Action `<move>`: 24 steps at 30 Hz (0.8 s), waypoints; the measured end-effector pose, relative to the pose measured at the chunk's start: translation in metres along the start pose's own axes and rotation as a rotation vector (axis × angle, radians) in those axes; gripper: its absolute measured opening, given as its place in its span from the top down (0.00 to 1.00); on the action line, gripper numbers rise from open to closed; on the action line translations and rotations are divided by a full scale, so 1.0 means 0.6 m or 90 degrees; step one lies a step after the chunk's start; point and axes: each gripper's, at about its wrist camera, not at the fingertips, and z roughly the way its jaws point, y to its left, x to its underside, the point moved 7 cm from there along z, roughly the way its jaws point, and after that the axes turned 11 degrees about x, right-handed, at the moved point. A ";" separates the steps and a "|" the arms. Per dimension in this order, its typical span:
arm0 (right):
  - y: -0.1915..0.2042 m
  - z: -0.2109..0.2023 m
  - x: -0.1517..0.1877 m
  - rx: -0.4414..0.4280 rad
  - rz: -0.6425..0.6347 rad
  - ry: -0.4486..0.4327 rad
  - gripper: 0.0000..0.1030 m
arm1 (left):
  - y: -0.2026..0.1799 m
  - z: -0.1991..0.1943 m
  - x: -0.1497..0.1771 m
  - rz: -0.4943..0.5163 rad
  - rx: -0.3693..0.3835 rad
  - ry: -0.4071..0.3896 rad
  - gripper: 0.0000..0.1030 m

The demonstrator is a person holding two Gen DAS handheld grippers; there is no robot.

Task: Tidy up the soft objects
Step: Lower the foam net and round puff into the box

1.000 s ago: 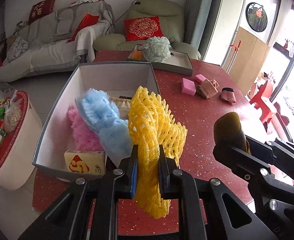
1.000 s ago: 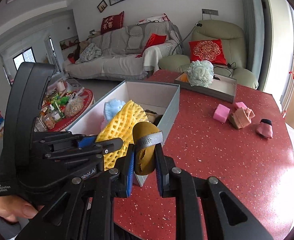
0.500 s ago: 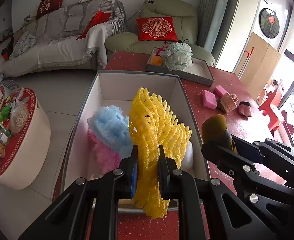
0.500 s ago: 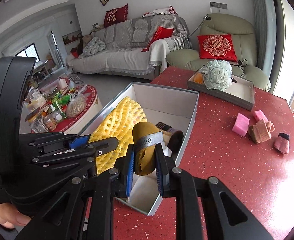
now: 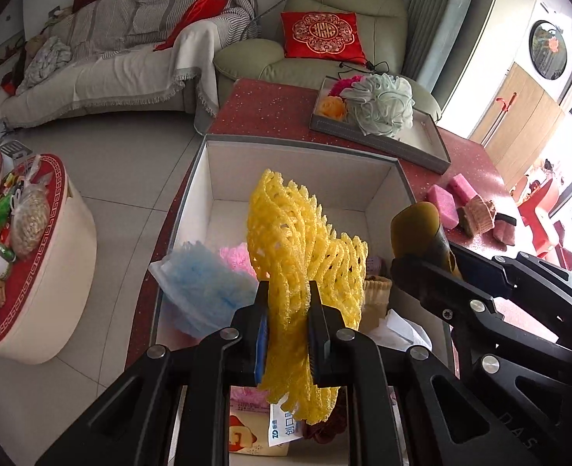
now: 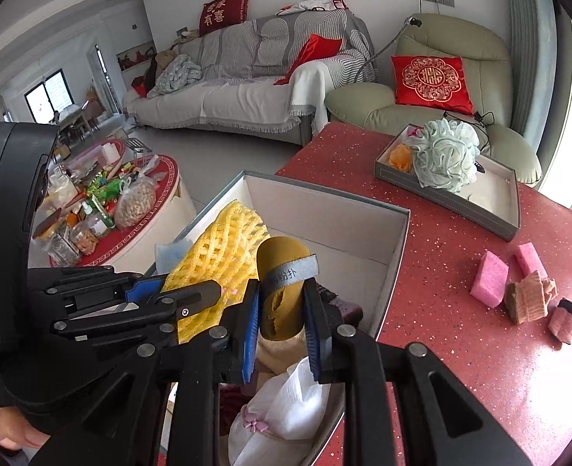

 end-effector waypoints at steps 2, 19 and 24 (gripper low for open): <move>-0.001 0.011 0.001 0.002 0.001 0.009 0.78 | 0.003 0.010 0.000 0.000 0.000 0.008 0.83; -0.020 0.060 0.003 0.012 0.009 0.045 0.77 | 0.004 0.047 -0.005 0.009 -0.002 0.034 0.83; -0.020 0.056 -0.002 0.013 0.007 0.041 0.76 | 0.001 0.046 -0.006 0.013 -0.005 0.033 0.83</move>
